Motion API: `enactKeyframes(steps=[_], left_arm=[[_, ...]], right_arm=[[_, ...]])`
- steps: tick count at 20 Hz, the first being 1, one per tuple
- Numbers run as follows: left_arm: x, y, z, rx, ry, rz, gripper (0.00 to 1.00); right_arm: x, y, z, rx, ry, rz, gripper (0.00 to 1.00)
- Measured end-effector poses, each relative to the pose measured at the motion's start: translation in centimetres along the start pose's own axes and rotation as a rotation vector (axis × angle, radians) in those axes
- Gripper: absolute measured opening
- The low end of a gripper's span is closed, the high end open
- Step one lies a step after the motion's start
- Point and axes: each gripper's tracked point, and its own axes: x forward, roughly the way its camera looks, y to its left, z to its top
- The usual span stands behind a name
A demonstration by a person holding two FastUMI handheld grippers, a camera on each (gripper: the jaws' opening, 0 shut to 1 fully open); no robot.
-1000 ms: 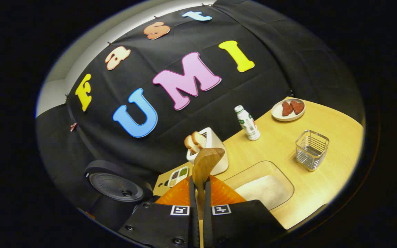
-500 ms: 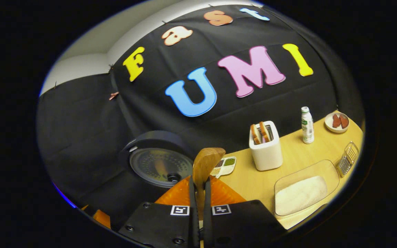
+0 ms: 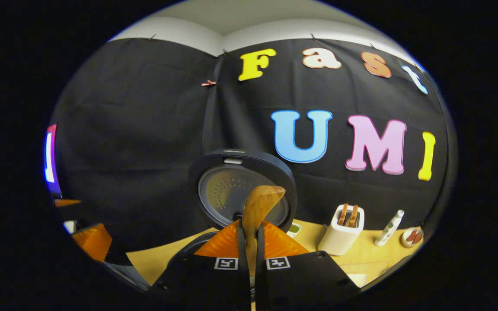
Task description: Close the left gripper, press the button to open the rice cooker; take a wooden spoon from the chopstick holder with the right hand, scoop a spoonful of rice and pour it into the rice cooker, then put the wooden spoon back into the chopstick holder.
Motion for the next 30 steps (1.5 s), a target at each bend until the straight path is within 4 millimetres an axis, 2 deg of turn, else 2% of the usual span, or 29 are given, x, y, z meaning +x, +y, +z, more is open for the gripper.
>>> enactKeyframes(steps=[3, 8, 10, 13, 17, 19, 22, 26, 28, 30], left_arm=[[0.0, -0.4, 0.3, -0.002, -0.005, -0.007, 0.96], [0.0, -0.6, 0.3, 0.005, -0.005, -0.008, 0.96], [-0.1, -0.8, 0.5, 0.009, -0.004, -0.008, 0.96], [0.2, -2.1, 1.0, 0.03, -0.006, -0.021, 0.96], [1.2, -5.7, 2.0, 0.035, -0.023, -0.075, 0.96], [1.5, -8.2, 2.4, 0.027, -0.029, -0.104, 0.96], [1.7, -13.3, 2.7, 0.008, -0.029, -0.171, 0.96], [1.3, -20.4, 3.4, 0.02, -0.036, -0.263, 0.96], [0.8, -23.3, 3.8, 0.019, -0.046, -0.289, 0.96], [0.4, -25.3, 4.8, 0.002, -0.075, -0.287, 0.96]], right_arm=[[0.0, 0.3, -0.9, -0.052, -0.008, 0.021, 0.09], [0.2, -0.9, -1.4, -0.006, 0.004, 0.006, 0.09], [0.1, -1.6, -1.4, 0.05, 0.005, 0.0, 0.09], [-0.3, -3.8, -0.9, 0.223, -0.014, -0.023, 0.09], [-2.1, -9.4, -0.2, 0.246, -0.015, -0.115, 0.09], [-3.7, -13.2, -0.9, 0.243, -0.013, -0.169, 0.09], [-6.7, -19.7, -2.1, 0.238, 0.0, -0.274, 0.09], [-11.9, -29.5, -4.5, 0.256, 0.03, -0.433, 0.09], [-14.4, -33.9, -6.0, 0.255, 0.05, -0.5, 0.09], [-16.7, -37.9, -7.4, 0.255, 0.066, -0.557, 0.08]])
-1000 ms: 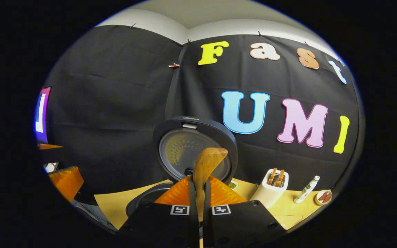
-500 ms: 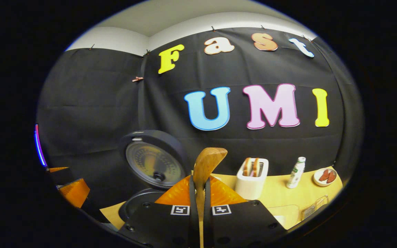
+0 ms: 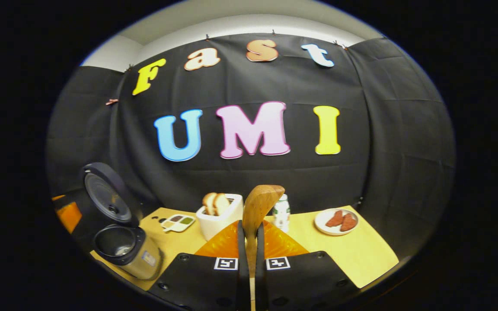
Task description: Close the left gripper, press the button to open the rice cooker; take a wooden spoon from the chopstick holder with the right hand, scoop a spoonful of rice and pour it into the rice cooker, then put the wooden spoon back into the chopstick holder.
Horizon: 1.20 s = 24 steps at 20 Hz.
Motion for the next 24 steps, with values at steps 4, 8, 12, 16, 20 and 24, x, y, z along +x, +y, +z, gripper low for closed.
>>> enactKeyframes(steps=[4, 8, 12, 16, 20, 24], left_arm=[[0.5, -3.7, 0.1, 0.0, 0.005, -0.014, 0.96], [0.4, -5.2, 0.4, 0.011, 0.005, -0.001, 0.96], [0.2, -5.4, 0.7, 0.031, 0.0, 0.023, 0.96], [-0.2, -5.6, 0.3, 0.025, 0.017, 0.025, 0.96], [-0.6, -5.0, 0.5, 0.026, 0.01, 0.038, 0.96], [-0.9, -4.4, 1.0, 0.029, -0.004, 0.045, 0.96]], right_arm=[[0.7, -7.1, -0.9, -0.025, 0.019, -0.075, 0.09], [1.7, -10.2, -3.3, -0.034, 0.067, -0.089, 0.09], [2.4, -11.0, -5.9, -0.026, 0.125, -0.078, 0.09], [2.4, -11.4, -7.6, -0.039, 0.159, -0.089, 0.15], [1.9, -12.4, -9.9, 0.024, 0.231, -0.134, 0.35], [1.2, -12.8, -6.5, 0.015, 0.13, -0.182, 0.39]])
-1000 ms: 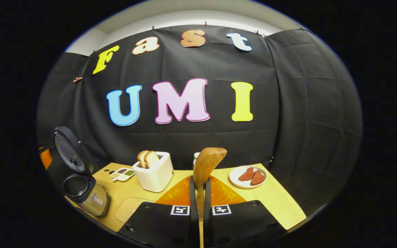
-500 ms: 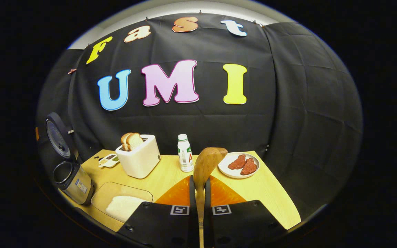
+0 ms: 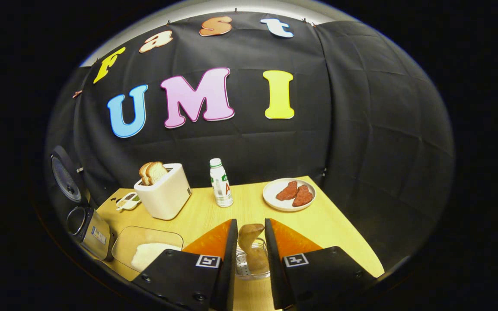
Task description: Close the left gripper, press the button to open the rice cooker; take a wooden spoon from the chopstick holder with the right hand, scoop a spoonful of rice and pour it into the rice cooker, then put the wooden spoon back into the chopstick holder.
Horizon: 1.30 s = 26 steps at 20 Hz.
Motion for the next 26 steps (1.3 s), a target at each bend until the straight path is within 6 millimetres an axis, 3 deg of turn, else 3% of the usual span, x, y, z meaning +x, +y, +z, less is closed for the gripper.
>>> enactKeyframes(steps=[1, 2, 6, 9, 13, 19, 20, 23, 26], left_arm=[[-0.1, 0.1, 0.0, -0.002, 0.0, 0.0, 0.96], [-0.2, 0.3, 0.1, -0.005, -0.003, -0.002, 0.96], [0.1, 1.5, 0.5, -0.024, -0.012, 0.006, 0.96], [1.4, 3.4, 2.0, -0.016, -0.054, 0.015, 0.96], [4.3, 7.0, 3.1, -0.028, -0.071, 0.037, 0.96], [10.2, 12.8, 5.3, -0.002, -0.112, 0.041, 0.95], [11.2, 14.0, 5.7, -0.008, -0.117, 0.05, 0.96], [13.7, 16.5, 6.6, 0.001, -0.134, 0.062, 0.95], [16.2, 17.6, 6.0, 0.014, -0.108, 0.052, 0.95]], right_arm=[[-0.3, 0.1, 0.6, -0.007, -0.02, -0.001, 0.32], [-0.6, 0.5, 0.9, -0.014, -0.027, 0.003, 0.39], [-1.9, 2.2, 0.7, -0.033, -0.018, 0.03, 0.39], [-3.1, 4.1, 1.4, -0.015, -0.044, 0.077, 0.39], [-4.4, 6.2, 1.6, 0.014, -0.051, 0.1, 0.39], [-7.4, 9.6, 4.5, 0.023, -0.135, 0.134, 0.45], [-7.9, 9.9, 5.0, 0.013, -0.152, 0.124, 0.61], [-9.2, 11.6, 5.6, 0.001, -0.169, 0.136, 0.71], [-10.6, 12.9, 6.7, -0.017, -0.22, 0.145, 0.73]])
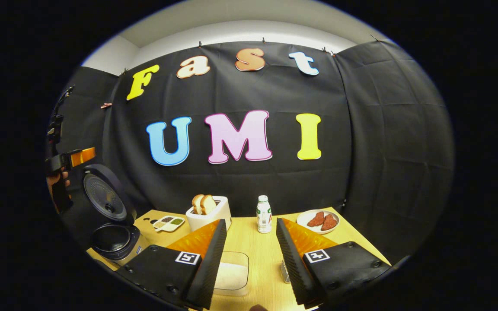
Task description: Close the left gripper, press the button to open the rice cooker; take a wooden spoon from the chopstick holder with the right hand, scoop a spoonful of rice and pour it into the rice cooker, then put the wooden spoon back into the chopstick holder.
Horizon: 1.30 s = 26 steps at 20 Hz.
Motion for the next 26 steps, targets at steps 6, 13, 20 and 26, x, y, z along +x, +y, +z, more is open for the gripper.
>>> enactKeyframes(steps=[6, 13, 20, 26], left_arm=[[4.0, 0.7, -2.0, -0.008, 0.068, -0.01, 0.95], [4.5, 0.6, -3.8, -0.024, 0.136, -0.009, 0.99], [1.4, 0.4, -4.5, 0.037, 0.133, 0.003, 1.0], [-4.3, 0.3, -6.0, -0.042, 0.148, 0.024, 0.99]], right_arm=[[-1.5, 2.1, -0.1, -0.061, 0.002, 0.005, 0.81], [-2.1, 3.4, 0.5, -0.067, -0.007, 0.001, 0.82], [-2.7, 4.8, 1.1, -0.076, -0.02, 0.044, 0.81], [-3.4, 5.6, 0.5, -0.066, -0.003, 0.075, 0.82]])
